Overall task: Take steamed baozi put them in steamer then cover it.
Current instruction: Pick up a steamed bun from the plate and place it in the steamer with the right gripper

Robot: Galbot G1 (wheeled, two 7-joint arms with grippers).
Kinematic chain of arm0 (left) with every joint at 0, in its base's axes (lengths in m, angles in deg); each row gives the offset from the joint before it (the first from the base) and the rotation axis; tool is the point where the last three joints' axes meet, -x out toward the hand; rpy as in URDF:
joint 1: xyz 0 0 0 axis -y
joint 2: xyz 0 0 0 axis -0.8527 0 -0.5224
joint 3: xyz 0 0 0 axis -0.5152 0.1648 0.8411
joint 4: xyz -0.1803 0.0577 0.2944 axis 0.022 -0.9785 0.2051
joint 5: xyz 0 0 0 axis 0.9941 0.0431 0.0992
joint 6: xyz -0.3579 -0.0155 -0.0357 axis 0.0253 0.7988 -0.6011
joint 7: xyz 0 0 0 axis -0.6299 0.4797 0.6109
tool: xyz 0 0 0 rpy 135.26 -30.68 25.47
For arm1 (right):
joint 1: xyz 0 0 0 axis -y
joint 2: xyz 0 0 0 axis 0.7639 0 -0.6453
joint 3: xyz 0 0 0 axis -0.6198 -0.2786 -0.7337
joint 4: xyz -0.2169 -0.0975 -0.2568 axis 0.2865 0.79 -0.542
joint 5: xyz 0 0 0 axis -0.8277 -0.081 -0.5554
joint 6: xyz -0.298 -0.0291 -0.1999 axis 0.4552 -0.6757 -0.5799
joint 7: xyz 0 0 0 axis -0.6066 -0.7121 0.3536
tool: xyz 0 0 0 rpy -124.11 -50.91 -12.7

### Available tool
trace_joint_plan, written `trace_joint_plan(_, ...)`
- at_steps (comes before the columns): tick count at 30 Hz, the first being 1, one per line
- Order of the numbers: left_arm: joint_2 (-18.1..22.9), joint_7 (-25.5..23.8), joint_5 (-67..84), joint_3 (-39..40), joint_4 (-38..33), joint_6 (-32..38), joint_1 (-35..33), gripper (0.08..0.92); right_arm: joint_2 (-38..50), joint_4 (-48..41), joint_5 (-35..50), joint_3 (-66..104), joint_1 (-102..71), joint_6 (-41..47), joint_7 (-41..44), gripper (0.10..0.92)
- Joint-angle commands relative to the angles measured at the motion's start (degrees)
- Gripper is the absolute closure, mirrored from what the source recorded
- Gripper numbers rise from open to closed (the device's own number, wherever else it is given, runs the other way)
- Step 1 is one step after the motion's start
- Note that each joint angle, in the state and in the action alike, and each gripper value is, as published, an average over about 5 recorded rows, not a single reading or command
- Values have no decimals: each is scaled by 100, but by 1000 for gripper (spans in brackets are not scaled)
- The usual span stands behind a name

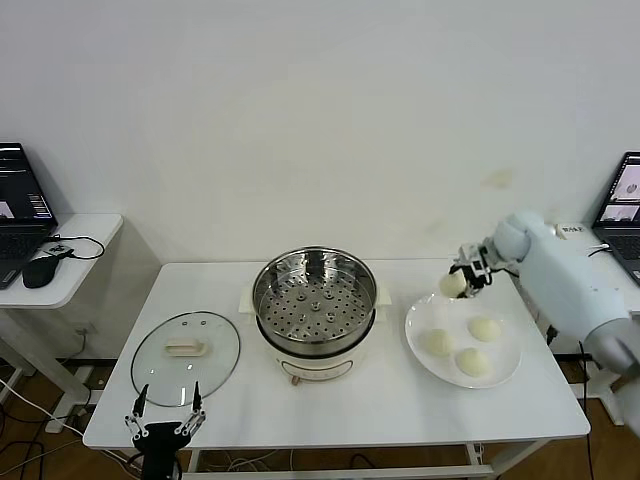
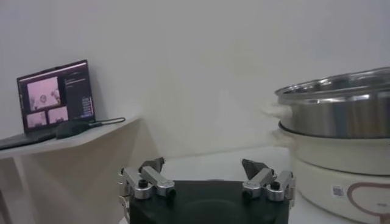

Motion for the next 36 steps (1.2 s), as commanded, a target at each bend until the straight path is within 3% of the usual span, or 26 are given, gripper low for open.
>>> trace_joint_plan(1, -18, -7, 35, 45, -7, 2, 29, 177, 304, 1027, 1376, -1417, 1375, 214, 25, 382)
trace_joint_plan(10, -56, -30, 133, 30, -31, -9, 76, 177, -684, 1100, 2161, -2562, 2377, 67, -254, 381)
trace_joint_plan(19, -73, -79, 254, -12, -25, -7, 109, 177, -1761, 1080, 2050, -3129, 2280, -464, -677, 381)
trace_joint_plan(36, -79, -86, 290, -76, -1, 6, 122, 177, -2624, -285, -310, -3041, 1276, -2304, -1486, 381)
